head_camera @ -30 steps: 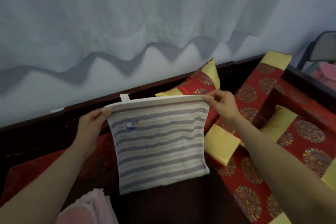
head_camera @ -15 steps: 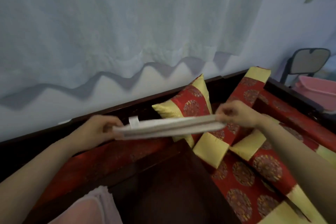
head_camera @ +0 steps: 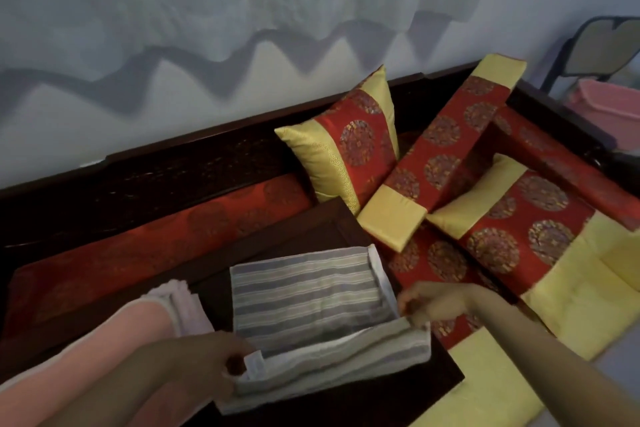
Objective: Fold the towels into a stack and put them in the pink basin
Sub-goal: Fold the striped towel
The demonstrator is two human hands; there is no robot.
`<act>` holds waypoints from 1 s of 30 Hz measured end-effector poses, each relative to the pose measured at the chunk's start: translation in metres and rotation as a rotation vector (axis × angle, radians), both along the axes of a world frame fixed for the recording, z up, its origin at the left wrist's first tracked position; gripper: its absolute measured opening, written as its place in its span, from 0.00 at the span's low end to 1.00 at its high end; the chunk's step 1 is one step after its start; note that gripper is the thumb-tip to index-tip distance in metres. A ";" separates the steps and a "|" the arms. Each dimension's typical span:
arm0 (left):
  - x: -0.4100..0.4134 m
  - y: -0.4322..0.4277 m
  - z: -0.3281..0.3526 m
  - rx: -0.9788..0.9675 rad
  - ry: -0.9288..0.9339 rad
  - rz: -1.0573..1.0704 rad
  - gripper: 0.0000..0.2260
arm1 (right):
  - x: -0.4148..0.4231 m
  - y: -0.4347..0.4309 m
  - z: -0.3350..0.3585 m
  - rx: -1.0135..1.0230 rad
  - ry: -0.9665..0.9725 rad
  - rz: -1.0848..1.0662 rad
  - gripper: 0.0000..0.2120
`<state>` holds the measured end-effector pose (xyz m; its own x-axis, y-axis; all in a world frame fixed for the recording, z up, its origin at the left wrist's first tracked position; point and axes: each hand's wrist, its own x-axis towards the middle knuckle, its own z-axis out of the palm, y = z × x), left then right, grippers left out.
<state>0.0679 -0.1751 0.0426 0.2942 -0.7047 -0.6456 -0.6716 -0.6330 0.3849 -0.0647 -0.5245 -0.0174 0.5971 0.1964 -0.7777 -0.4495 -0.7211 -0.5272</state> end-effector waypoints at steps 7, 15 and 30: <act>0.029 0.014 -0.096 0.033 0.206 0.011 0.24 | -0.004 0.005 -0.050 -0.108 -0.042 -0.011 0.09; 0.033 -0.008 -0.123 0.079 0.299 0.017 0.25 | 0.063 -0.001 -0.057 -0.547 -0.528 -0.450 0.16; 0.047 -0.033 -0.125 0.396 0.370 0.086 0.08 | 0.082 -0.024 -0.093 0.005 -0.154 -1.453 0.08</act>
<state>0.1149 -0.2083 -0.0821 0.0432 -0.3706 -0.9278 -0.4761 -0.8241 0.3070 0.0171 -0.5484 -0.1099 0.3428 -0.6372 -0.6903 -0.7050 0.3111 -0.6373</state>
